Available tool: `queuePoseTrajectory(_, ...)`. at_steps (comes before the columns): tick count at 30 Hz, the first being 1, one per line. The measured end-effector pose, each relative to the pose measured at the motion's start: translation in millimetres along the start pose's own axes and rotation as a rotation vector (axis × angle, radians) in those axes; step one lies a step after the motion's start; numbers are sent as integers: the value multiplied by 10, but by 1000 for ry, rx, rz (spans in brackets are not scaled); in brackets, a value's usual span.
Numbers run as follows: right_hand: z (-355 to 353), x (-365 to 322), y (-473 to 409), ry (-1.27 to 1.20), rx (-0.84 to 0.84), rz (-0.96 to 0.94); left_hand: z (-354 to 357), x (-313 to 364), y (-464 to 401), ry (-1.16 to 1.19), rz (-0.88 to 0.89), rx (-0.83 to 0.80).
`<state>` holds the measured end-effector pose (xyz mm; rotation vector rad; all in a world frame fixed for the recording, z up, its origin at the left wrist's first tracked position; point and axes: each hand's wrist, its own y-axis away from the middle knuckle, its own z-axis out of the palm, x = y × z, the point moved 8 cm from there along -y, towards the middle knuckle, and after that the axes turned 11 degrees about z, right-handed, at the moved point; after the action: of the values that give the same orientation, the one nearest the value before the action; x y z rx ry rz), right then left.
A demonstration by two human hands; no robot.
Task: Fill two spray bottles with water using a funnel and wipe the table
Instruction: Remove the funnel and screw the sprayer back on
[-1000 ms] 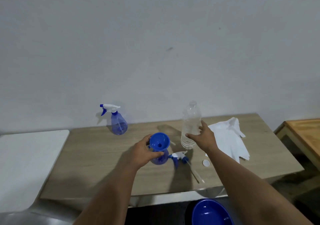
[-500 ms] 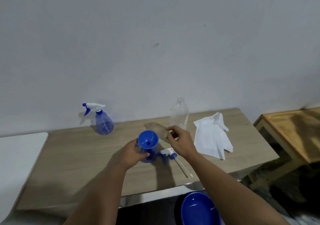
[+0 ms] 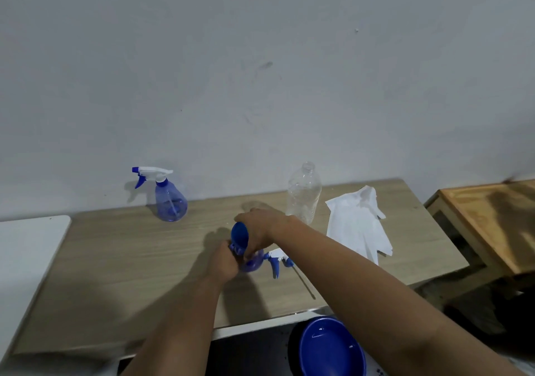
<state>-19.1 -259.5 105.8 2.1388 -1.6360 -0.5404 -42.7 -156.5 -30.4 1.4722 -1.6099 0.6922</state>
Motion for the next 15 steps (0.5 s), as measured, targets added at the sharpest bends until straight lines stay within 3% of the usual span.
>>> queuePoseTrajectory(11, -100, 23, -74, 11, 70, 19, 61, 19, -66, 132, -40, -52)
queuePoseTrajectory(15, -302, 251, -17, -94, 82, 111, -6, 102, -87, 101, 14, -70)
